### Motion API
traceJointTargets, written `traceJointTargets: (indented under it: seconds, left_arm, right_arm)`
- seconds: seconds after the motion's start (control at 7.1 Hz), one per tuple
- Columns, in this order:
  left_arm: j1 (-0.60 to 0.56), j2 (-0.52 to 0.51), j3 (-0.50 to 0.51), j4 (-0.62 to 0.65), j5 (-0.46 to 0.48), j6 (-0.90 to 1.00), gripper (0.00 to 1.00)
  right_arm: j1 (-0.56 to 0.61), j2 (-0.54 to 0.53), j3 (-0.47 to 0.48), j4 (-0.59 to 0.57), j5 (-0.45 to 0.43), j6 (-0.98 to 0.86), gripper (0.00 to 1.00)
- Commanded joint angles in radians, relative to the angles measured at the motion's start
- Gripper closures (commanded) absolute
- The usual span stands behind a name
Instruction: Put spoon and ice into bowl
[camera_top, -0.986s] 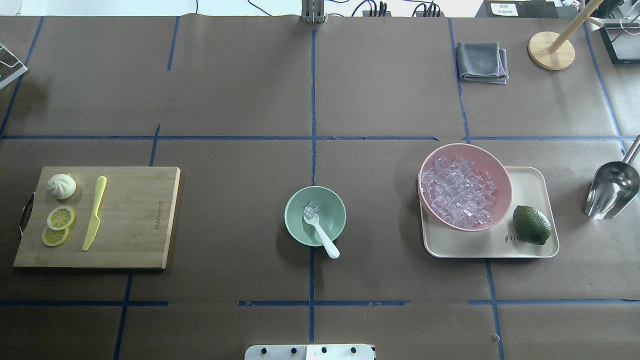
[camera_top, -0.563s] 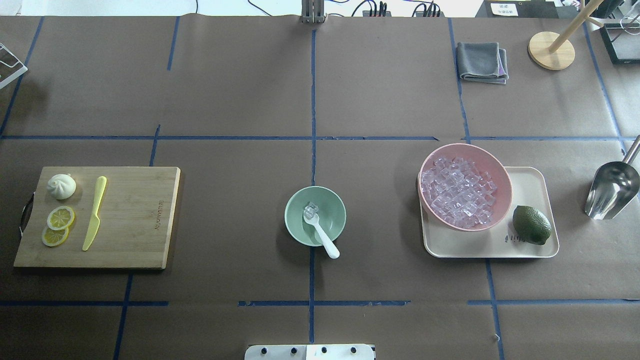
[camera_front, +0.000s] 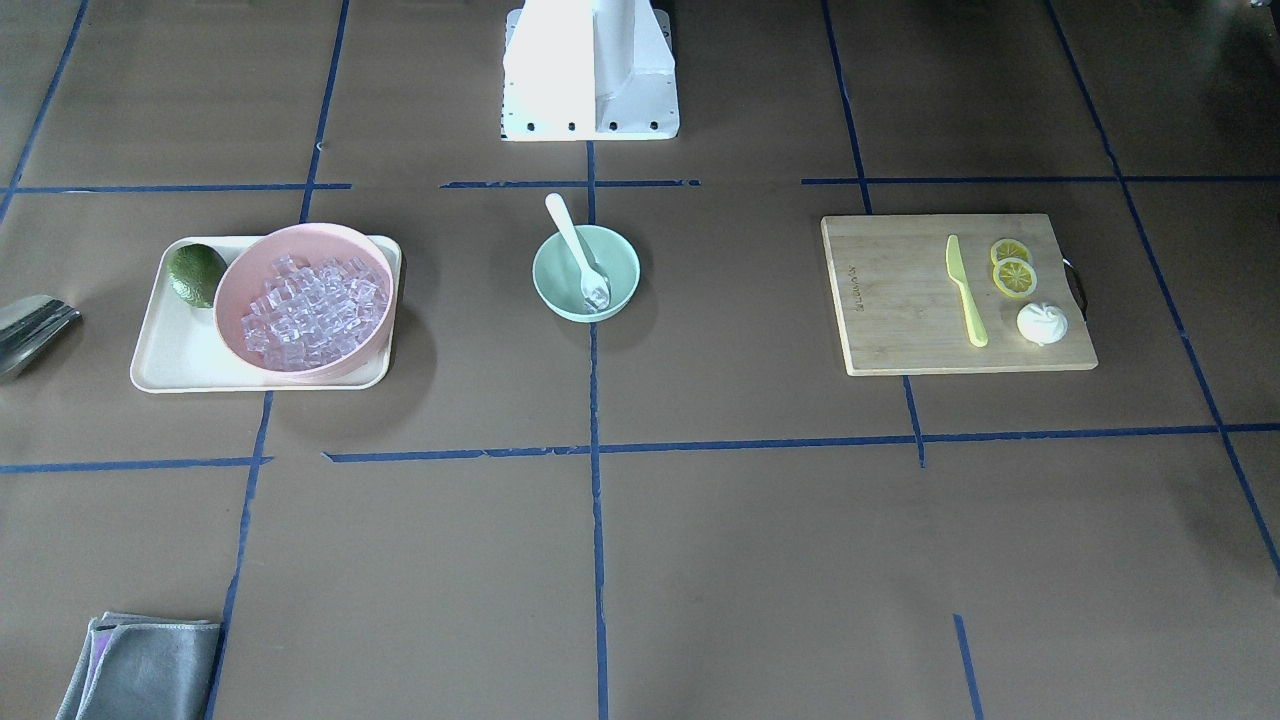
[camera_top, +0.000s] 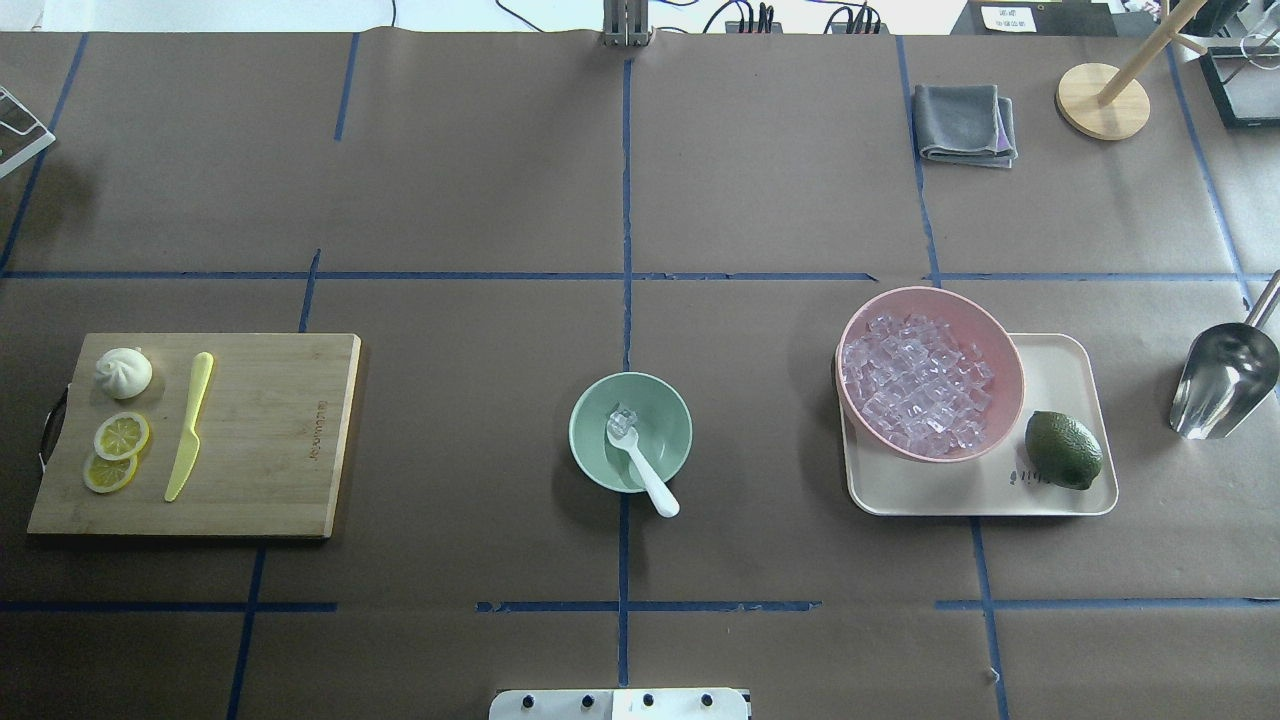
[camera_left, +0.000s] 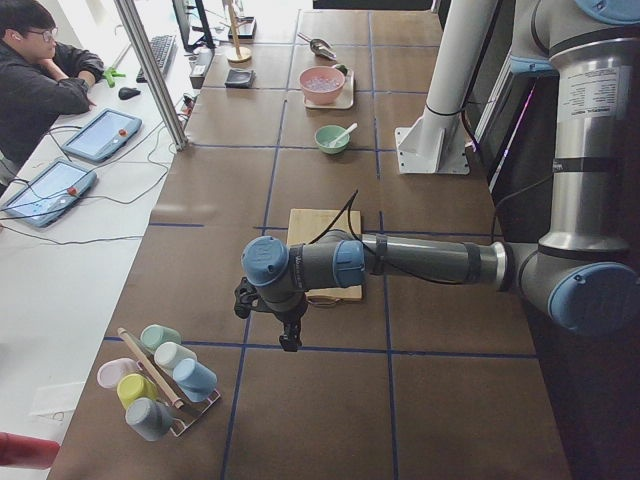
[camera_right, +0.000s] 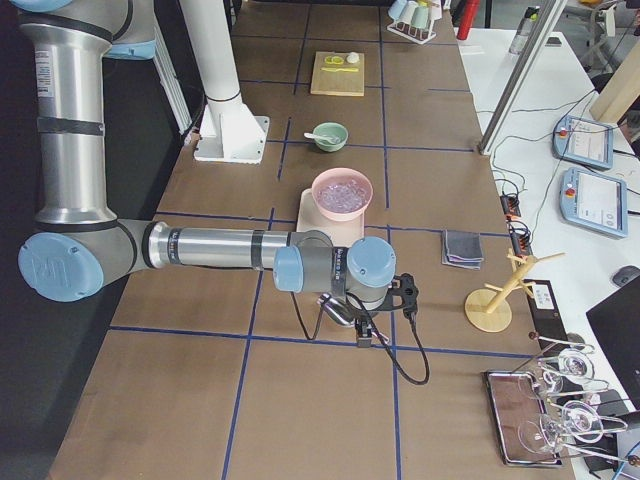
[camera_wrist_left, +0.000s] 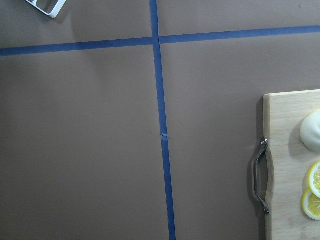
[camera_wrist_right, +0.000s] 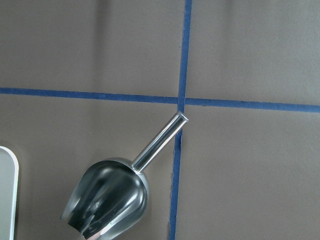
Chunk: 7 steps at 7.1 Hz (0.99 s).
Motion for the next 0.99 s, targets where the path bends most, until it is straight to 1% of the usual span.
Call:
traceJointTargets:
  seconds: [0.0, 0.14, 0.42, 0.85]
  left_arm:
    - [0.0, 0.026, 0.002, -0.009, 0.002, 0.012, 0.0]
    - [-0.014, 0.029, 0.0, -0.038, 0.002, 0.013, 0.0]
    - [-0.073, 0.029, 0.002, -0.043, 0.006, 0.008, 0.0]
    - [-0.077, 0.029, 0.003, -0.042, 0.006, 0.002, 0.0]
  right_arm:
    - [0.001, -0.002, 0.002, -0.004, 0.0, 0.0, 0.0]
    - [0.001, -0.002, 0.003, -0.003, 0.0, 0.0, 0.0]
    - [0.004, -0.002, 0.005, -0.003, 0.0, 0.0, 0.0]
    - [0.005, 0.002, 0.005, -0.003, 0.0, 0.0, 0.0]
